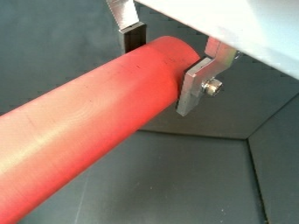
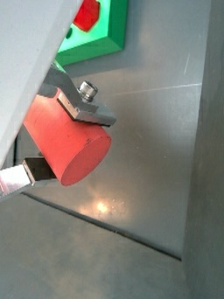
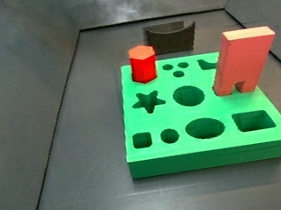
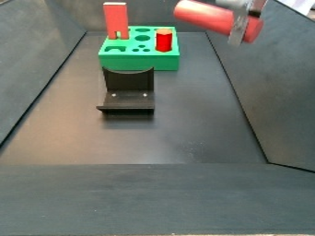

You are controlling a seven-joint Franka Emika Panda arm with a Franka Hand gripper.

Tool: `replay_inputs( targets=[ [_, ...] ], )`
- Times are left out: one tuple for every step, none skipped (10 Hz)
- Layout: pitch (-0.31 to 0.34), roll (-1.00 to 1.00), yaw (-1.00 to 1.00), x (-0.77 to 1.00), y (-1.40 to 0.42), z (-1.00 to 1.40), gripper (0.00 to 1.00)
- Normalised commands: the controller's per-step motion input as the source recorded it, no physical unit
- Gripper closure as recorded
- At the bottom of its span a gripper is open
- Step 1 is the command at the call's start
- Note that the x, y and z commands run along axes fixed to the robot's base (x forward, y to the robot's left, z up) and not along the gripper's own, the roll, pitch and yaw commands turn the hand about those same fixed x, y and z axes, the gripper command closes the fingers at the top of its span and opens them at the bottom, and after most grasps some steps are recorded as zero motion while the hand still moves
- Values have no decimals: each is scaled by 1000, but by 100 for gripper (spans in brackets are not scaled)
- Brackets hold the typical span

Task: Pick up the oval object. Move up. Place the oval object on the fixture. Regrasp the oval object. Move to above the board. Insert the oval object.
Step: Place the oval object on the fixture.

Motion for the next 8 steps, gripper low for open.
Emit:
replay_inputs(
  targets=[
    [-35, 59, -1000, 1000, -261, 7, 100],
    [-33, 56, -1000, 1000, -256, -21, 100],
    [-31, 54, -1000, 1000, -226, -25, 100],
    [-28, 51, -1000, 1000, -204, -25, 100],
    [-25, 50, -1000, 1000, -195, -29, 100],
    [-19, 48, -1000, 1000, -176, -31, 100],
    [-10, 47, -1000, 1000, -159, -30, 100],
    [-1, 49, -1000, 1000, -145, -32, 100]
  ],
)
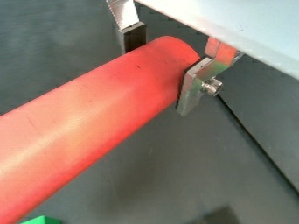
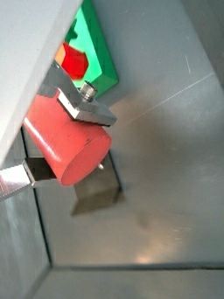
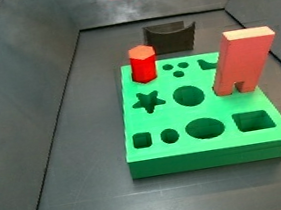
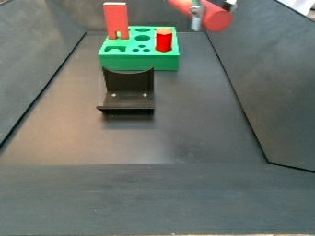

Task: Pick up the oval object. Move up. Place the oval object on the fixture. Regrasp the oval object. Move to above the board. Insert the oval object.
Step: Place the oval object on the fixture.

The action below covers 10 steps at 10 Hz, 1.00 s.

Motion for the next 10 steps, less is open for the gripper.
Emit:
replay_inputs(
  targets=[
    [10, 53, -1000, 1000, -128, -35, 100],
    [24, 59, -1000, 1000, -115, -37, 100],
    [36, 59, -838, 1000, -102, -37, 100],
    [52, 54, -522, 1000, -90, -39, 100],
    [63, 51, -343, 1000, -81, -39, 100],
    [69, 50, -255, 1000, -72, -37, 100],
    [87, 48, -120, 1000, -53, -32, 100],
    [126, -1000, -43, 1000, 443, 5, 100],
    [132, -1000, -34, 1000, 485, 13, 100],
    [141, -1000, -44, 1000, 445, 15, 100]
  ],
)
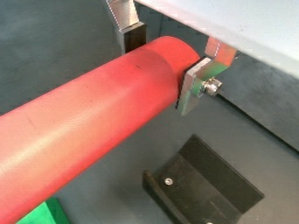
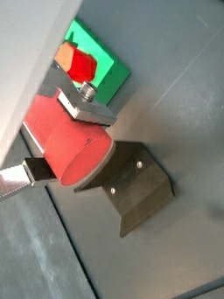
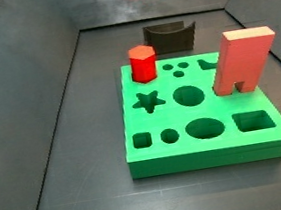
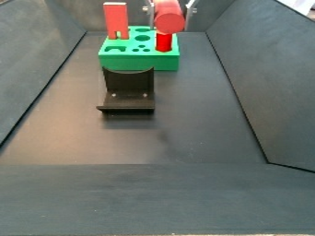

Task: Pick up the oval object. Move up. Place the oval object on the fixture. Regrasp the oval object. Move to above the board. Insert the oval object.
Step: Place the oval object on the fixture.

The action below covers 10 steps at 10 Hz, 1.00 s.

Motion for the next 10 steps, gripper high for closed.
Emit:
replay_inputs(
  targets=[
    [153, -1000, -50, 1000, 330, 9, 100],
    [159, -1000, -55, 1000, 289, 4, 100],
    [168, -1000, -67, 1000, 228, 0, 100],
    [172, -1000, -79, 1000, 188, -1, 100],
    [177, -1000, -93, 1000, 152, -6, 100],
    [181, -1000, -111, 942, 116, -11, 100],
    [152, -816, -124, 817, 73, -9, 100],
    [134, -710, -124, 767, 66, -12, 100],
    [110, -550, -120, 694, 59, -11, 100],
    [90, -341, -111, 593, 56, -10, 100]
  ],
)
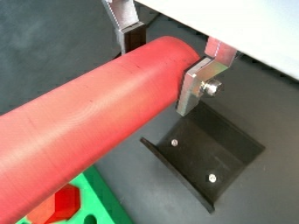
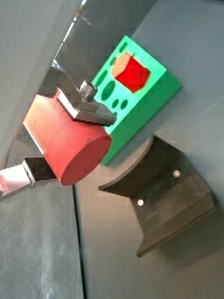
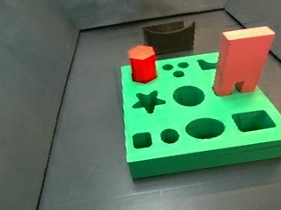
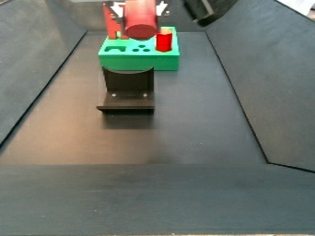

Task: Pick up the oval object. Move up. Place the oval object on the fixture. Regrasp the oval object. Move to above the board. Insert the oval object.
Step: Place the oval object on the fixture.

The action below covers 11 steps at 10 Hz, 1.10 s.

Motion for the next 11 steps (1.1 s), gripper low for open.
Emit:
replay_inputs(
  targets=[
    [76, -235, -103, 513, 40, -3, 100],
    [63, -196, -95, 427, 37, -4, 100],
    [54, -183, -74, 313, 37, -12, 100],
    [54, -176, -66, 238, 35, -7, 100],
    [-17, -1000, -110, 132, 61, -1000, 100],
    [-14, -1000, -112, 113, 64, -1000, 100],
    [-4, -1000, -113, 116, 75, -1000, 100],
    [18, -1000, -110, 127, 77, -1000, 100],
    [39, -1000, -111, 142, 86, -1000, 100],
    [46, -984, -119, 149, 92, -1000, 100],
    [44, -827, -111, 155, 97, -1000, 100]
  ],
)
